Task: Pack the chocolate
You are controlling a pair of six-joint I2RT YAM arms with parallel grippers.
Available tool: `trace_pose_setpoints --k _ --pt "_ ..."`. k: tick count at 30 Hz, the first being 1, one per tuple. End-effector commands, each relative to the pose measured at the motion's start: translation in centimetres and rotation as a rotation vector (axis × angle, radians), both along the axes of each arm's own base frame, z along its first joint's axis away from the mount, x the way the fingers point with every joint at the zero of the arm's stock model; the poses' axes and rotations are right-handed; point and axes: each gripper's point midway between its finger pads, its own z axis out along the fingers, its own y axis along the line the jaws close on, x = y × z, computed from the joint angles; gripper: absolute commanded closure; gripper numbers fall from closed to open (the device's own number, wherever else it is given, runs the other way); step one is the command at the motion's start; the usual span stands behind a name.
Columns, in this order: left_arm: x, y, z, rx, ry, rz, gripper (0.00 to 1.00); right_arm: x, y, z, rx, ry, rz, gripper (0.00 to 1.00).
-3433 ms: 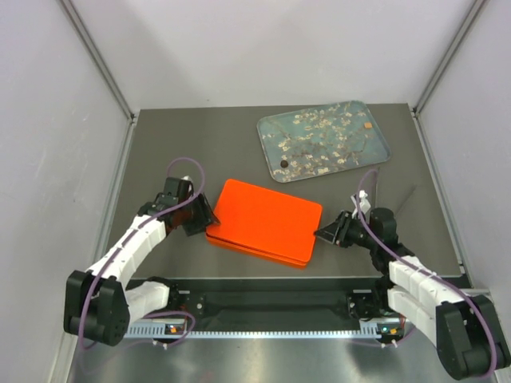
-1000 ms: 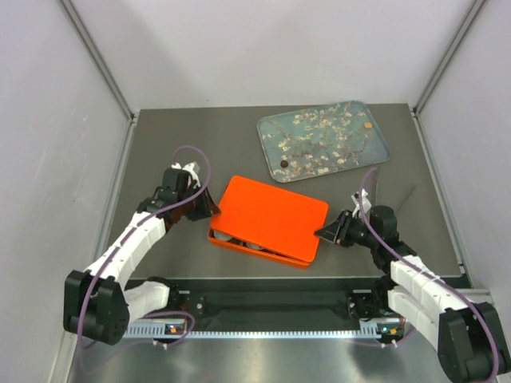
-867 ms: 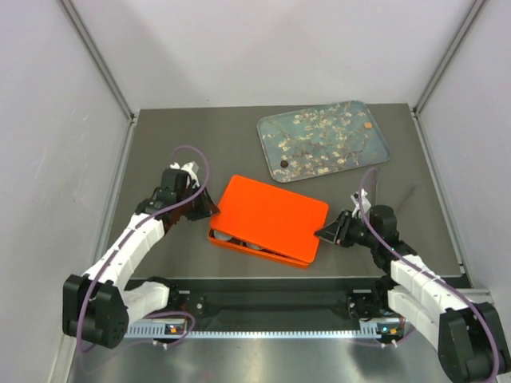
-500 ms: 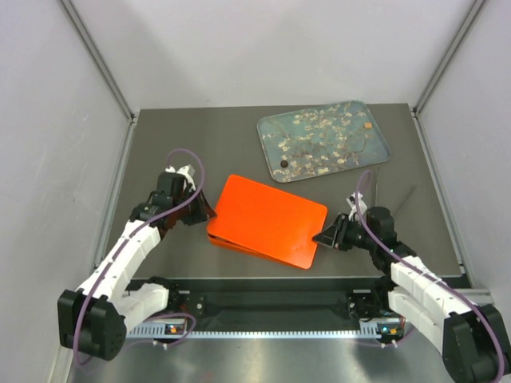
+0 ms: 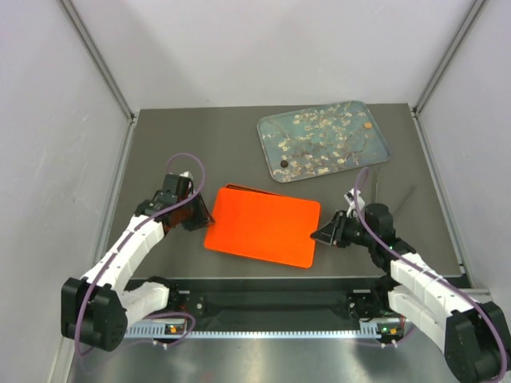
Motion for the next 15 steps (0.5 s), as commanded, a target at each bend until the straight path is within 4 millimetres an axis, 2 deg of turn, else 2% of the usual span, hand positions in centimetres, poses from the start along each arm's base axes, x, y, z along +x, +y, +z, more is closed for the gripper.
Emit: trace_pose_setpoints --k 1,15 --pt "0.6 -0.3 0.2 -0.012 -0.017 0.018 0.68 1.8 0.9 3.5 0.027 -0.132 0.018 0.93" --pt "2.2 -0.9 0.2 -0.023 -0.044 -0.006 0.61 2.5 0.7 3.4 0.003 -0.135 0.001 0.93"
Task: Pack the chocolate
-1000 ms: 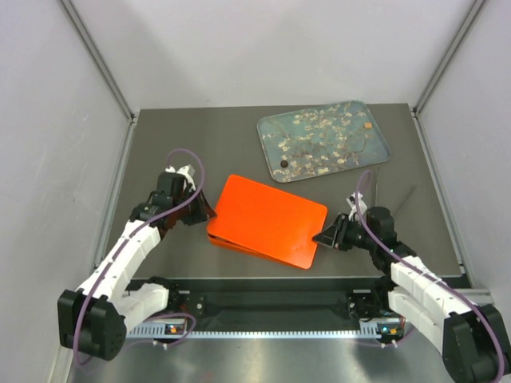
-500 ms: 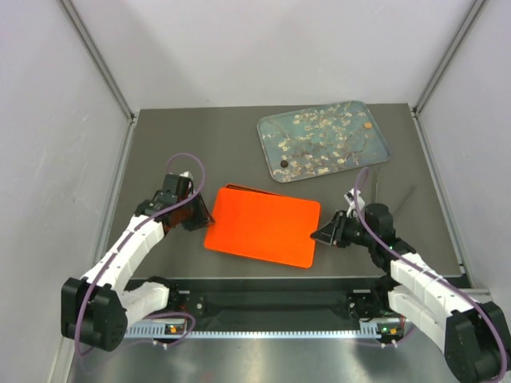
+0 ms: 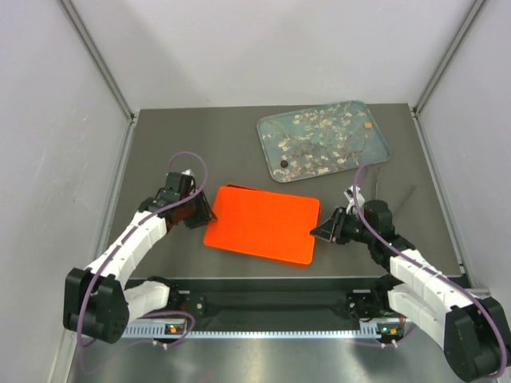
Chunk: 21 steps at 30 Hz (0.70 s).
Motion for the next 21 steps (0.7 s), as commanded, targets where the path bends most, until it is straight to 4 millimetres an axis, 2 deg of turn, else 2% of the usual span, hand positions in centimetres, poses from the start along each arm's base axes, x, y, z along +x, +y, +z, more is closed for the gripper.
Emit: trace_pose_setpoints --k 1,10,21 --pt "1.2 -0.9 0.9 -0.029 -0.044 -0.026 0.6 1.6 0.5 2.7 0.007 -0.128 0.008 0.93" --pt "2.5 -2.2 2.5 -0.085 -0.111 -0.081 0.62 1.7 0.3 2.6 0.003 -0.132 -0.006 0.93" --pt "3.2 -2.7 2.9 -0.097 -0.136 -0.093 0.64 1.6 0.3 2.6 0.004 -0.134 -0.005 0.93"
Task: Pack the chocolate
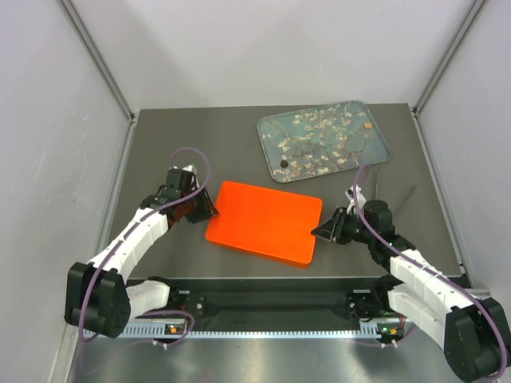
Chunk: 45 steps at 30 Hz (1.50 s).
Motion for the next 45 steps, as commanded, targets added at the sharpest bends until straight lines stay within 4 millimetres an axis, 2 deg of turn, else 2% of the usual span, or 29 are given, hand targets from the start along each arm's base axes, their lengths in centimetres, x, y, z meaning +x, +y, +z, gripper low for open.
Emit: trace_pose_setpoints --k 1,16,19,23,25,34,41,45 --pt "1.8 -2.0 2.8 -0.087 -0.097 -0.055 0.63 1.3 0.7 3.0 0.024 -0.137 0.019 0.93" --pt "1.9 -1.2 1.6 -0.043 -0.062 -0.021 0.64 1.7 0.6 3.0 0.013 -0.142 0.008 0.93" --pt "1.8 -1.2 1.6 -0.043 -0.066 -0.02 0.6 1.8 0.5 2.9 0.01 -0.139 0.006 0.93" --pt "2.2 -1.4 2.2 -0.051 -0.095 -0.032 0.5 1.9 0.4 2.7 0.002 -0.137 -0.005 0.93" --pt "2.6 -1.8 2.7 -0.067 -0.118 -0.044 0.5 2.1 0.3 2.6 -0.003 -0.134 -0.016 0.93" --pt "3.8 -2.7 2.5 -0.085 -0.1 -0.086 0.57 2.4 -0.1 2.2 -0.019 -0.125 -0.043 0.93" --pt "4.5 -3.3 2.9 -0.102 -0.125 -0.108 0.57 2.6 -0.4 2.1 -0.032 -0.129 -0.067 0.92" --pt "4.7 -3.8 2.8 -0.122 -0.131 -0.127 0.57 2.7 -0.8 1.6 -0.046 -0.116 -0.089 0.82"
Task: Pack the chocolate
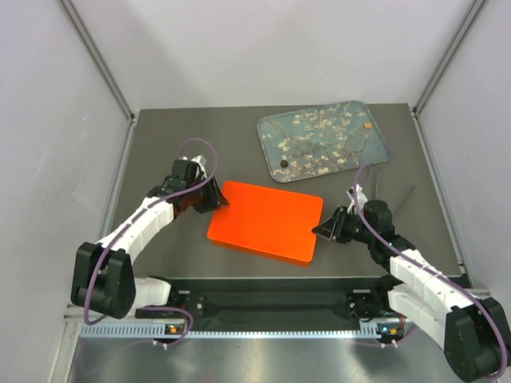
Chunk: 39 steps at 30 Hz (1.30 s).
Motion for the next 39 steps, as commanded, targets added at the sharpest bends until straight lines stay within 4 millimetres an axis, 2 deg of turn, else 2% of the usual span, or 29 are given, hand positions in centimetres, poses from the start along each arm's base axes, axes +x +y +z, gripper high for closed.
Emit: trace_pose_setpoints --k 1,11,16,22,25,30,32,35,36,37,39 --pt "1.7 -1.4 1.8 -0.056 -0.081 -0.047 0.57 1.9 -0.3 1.9 -0.023 -0.109 -0.05 0.81" --pt "2.7 -2.1 1.5 -0.072 -0.081 -0.065 0.57 2.5 -1.7 1.1 -0.076 -0.085 -0.136 0.69" --pt "3.1 -2.6 1.8 -0.094 -0.094 -0.082 0.56 2.7 -2.0 0.9 -0.084 -0.073 -0.161 0.68" --pt "3.6 -2.4 3.7 -0.08 -0.132 -0.085 0.48 3.2 -2.1 1.7 -0.08 -0.088 -0.181 0.68" --pt "3.9 -1.2 5.2 -0.019 -0.155 -0.046 0.42 3.0 -2.2 1.7 -0.093 -0.066 -0.184 0.67" --pt "3.2 1.9 8.0 0.111 -0.184 0.046 0.4 3.0 -2.7 2.3 -0.12 -0.049 -0.198 0.66" --pt "2.5 2.3 8.8 0.116 -0.199 0.055 0.4 3.2 -2.9 2.6 -0.132 -0.056 -0.204 0.66" --pt "1.5 1.8 9.4 0.081 -0.219 0.021 0.41 3.7 -3.1 3.9 -0.139 -0.086 -0.212 0.66" --pt "1.9 1.1 10.1 0.046 -0.257 0.001 0.42 3.9 -3.1 4.4 -0.14 -0.098 -0.211 0.66" --pt "1.6 0.3 9.9 0.006 -0.254 -0.033 0.42 4.1 -3.1 4.8 -0.143 -0.111 -0.208 0.67" --pt "1.9 -0.7 10.1 -0.048 -0.263 -0.056 0.45 4.9 -2.5 6.6 -0.132 -0.15 -0.187 0.7"
